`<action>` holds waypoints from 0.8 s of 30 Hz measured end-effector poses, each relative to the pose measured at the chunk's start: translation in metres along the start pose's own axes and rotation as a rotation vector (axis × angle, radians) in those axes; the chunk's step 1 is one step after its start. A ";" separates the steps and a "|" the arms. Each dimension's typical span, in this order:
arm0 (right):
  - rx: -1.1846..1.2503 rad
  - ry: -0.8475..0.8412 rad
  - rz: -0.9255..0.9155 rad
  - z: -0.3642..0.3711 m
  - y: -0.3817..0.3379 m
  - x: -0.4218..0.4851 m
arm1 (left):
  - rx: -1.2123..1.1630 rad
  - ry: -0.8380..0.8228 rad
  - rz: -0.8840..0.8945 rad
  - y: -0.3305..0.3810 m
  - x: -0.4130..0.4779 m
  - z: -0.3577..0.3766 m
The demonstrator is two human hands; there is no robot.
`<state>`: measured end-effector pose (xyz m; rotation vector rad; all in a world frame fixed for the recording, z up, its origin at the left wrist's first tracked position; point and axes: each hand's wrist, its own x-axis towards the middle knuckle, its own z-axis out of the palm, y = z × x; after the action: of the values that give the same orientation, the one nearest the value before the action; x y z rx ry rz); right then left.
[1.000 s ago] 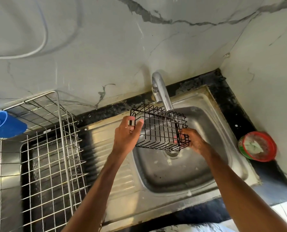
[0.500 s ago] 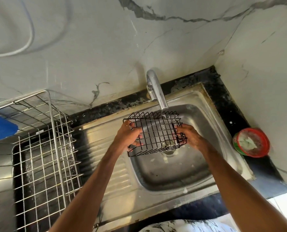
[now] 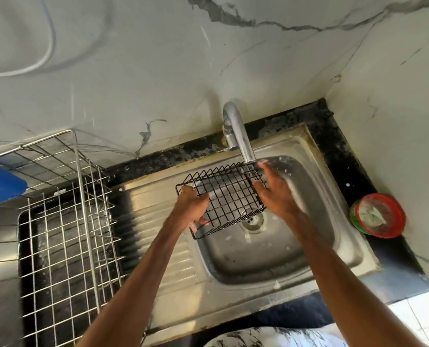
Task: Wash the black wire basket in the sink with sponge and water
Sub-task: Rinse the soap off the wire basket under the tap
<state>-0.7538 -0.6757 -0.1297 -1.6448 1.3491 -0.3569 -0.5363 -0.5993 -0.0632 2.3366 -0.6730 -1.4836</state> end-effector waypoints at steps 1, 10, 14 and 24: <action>-0.062 -0.081 -0.062 0.011 -0.006 -0.005 | -0.001 0.020 -0.003 0.001 0.001 0.001; -0.162 -0.297 -0.336 0.065 -0.015 -0.048 | 0.099 0.127 0.088 0.006 0.000 0.008; -0.203 -0.223 -0.143 0.045 0.020 -0.033 | -0.082 0.051 0.085 0.001 0.001 0.006; -0.406 -0.040 -0.338 0.031 0.010 -0.037 | -0.338 0.007 0.170 -0.010 0.000 0.012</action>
<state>-0.7507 -0.6279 -0.1411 -2.2168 1.1623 -0.2537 -0.5451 -0.5909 -0.0734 1.9796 -0.5534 -1.3904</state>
